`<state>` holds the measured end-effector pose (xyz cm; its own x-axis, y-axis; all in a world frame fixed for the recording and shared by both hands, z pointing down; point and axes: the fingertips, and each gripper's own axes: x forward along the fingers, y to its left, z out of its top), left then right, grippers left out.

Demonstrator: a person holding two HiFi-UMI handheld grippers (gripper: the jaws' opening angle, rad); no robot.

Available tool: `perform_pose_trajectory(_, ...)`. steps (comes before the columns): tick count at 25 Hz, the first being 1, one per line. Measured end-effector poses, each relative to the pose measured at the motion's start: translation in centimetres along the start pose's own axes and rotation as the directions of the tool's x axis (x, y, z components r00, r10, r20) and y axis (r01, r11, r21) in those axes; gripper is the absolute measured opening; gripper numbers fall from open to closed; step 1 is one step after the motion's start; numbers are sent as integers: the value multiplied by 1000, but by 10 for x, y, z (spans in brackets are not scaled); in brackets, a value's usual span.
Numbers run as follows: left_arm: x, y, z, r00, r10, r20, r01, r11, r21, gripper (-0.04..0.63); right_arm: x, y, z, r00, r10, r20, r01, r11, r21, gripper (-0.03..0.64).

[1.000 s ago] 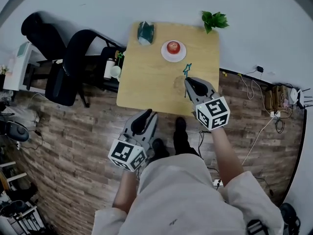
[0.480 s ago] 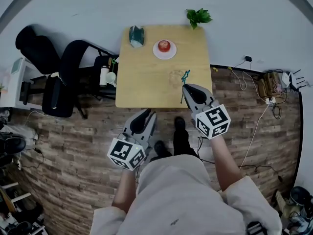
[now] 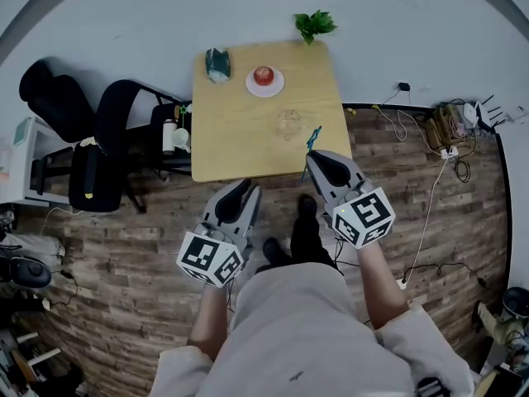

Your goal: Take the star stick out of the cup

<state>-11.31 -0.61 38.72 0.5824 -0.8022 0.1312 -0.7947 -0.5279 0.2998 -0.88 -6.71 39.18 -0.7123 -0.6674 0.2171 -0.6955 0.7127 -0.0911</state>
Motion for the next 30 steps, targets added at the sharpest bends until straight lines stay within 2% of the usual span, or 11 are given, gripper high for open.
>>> perform_pose_trajectory(12,-6,-15,13,1000,-24,5,24,998,50,52,-36,28,21,997,-3,72,3,1000,1,14)
perform_pose_trajectory(30,-5,-16,19,1000,24,16,-25,997,68,20,-48,35,37,991,35,132,-41,998,41,14)
